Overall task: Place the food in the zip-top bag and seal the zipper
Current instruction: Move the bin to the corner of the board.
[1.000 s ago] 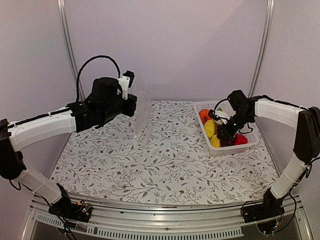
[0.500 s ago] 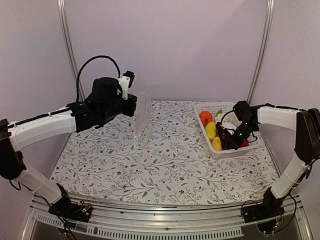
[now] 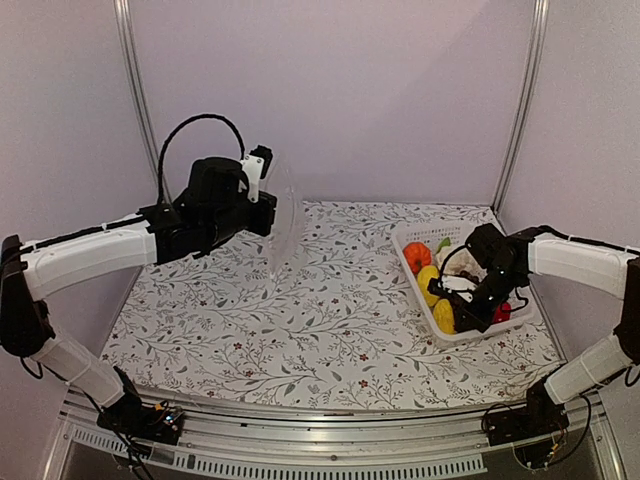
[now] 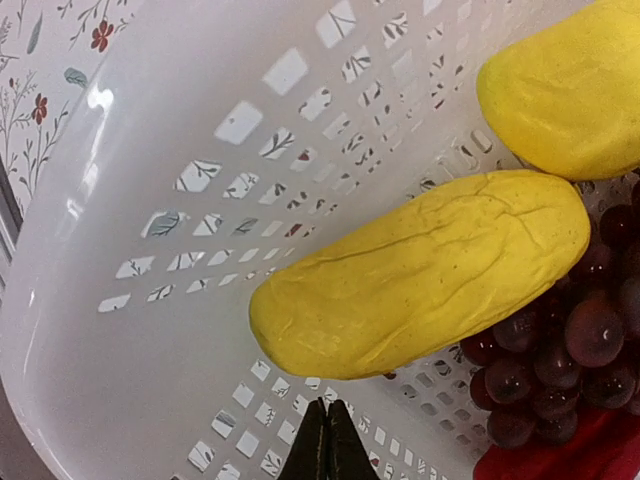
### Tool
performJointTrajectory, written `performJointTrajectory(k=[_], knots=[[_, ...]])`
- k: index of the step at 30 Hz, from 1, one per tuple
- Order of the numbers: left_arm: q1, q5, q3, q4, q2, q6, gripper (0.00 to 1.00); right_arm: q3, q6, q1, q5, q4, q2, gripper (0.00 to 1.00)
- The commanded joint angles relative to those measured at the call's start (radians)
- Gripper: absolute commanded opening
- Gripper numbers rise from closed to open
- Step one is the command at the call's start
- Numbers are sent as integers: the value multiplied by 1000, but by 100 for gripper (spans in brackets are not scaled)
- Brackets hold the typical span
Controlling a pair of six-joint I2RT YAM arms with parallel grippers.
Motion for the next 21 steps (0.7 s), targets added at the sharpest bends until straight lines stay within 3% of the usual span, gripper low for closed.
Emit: performJointTrajectory(k=[1,5,10,15,21], knots=[[-11,9,-2,-8,16,10,0,-8,-12,5,-84,-58,-26,2],[-19,-21,7,-16,27,76,0,56,-11,2,-142,-55,-36,2],[-34,-172,46,-115,-6,122,0,187,24,-43,-211,-16,-21,10],[-33,-259,100,-318,-107,148,0,276,107,-118,-184,128,-23,36],[-32,-410,121,-555,-242,126,0,286,248,-177,-159,357,-52,48]])
